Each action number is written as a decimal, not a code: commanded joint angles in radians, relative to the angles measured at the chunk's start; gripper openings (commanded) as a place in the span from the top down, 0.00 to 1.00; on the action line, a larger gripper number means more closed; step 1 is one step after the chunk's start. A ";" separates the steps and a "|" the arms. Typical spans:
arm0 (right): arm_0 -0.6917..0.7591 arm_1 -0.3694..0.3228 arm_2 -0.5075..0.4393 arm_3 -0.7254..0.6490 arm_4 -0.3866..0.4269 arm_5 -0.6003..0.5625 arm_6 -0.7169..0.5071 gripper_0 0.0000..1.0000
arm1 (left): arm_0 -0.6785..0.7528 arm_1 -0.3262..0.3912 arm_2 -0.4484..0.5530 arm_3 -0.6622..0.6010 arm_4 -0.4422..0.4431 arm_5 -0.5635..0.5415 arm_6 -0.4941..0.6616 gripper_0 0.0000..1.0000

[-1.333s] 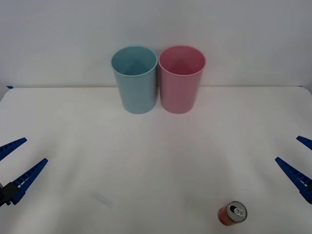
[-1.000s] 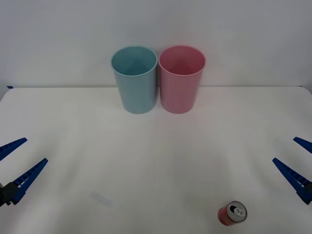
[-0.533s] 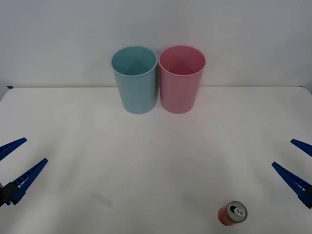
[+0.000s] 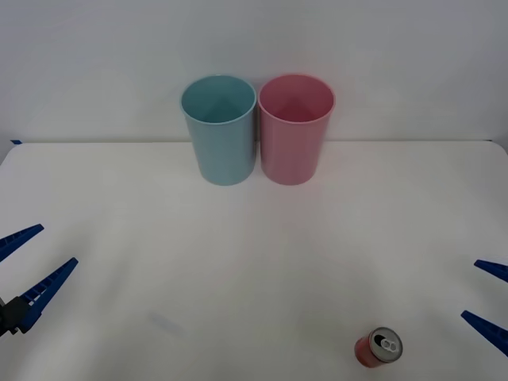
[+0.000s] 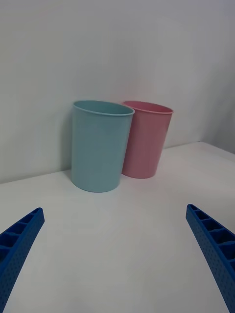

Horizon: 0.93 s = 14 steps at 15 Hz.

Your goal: Grasp the object on the table and drop it into the matching bin: aluminum can to the light blue bin, PET bottle to the pink bin.

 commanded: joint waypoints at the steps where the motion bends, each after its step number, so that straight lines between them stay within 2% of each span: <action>1: -0.010 -0.028 0.008 0.048 0.002 -0.063 0.014 0.00 | 0.000 0.000 0.000 0.000 0.000 0.000 0.000 0.00; 7: -0.013 -0.057 0.028 0.071 0.045 -0.063 0.072 0.00 | 0.000 0.000 0.000 0.000 0.000 0.000 0.000 0.00; 10: -0.028 -0.058 0.039 0.071 0.131 -0.063 0.158 0.00 | 0.000 0.000 0.000 0.000 0.000 0.000 0.000 0.00; 14: -0.033 -0.072 0.083 0.071 0.195 -0.063 0.201 0.00 | 0.000 0.000 0.000 0.000 0.000 0.000 0.000 0.00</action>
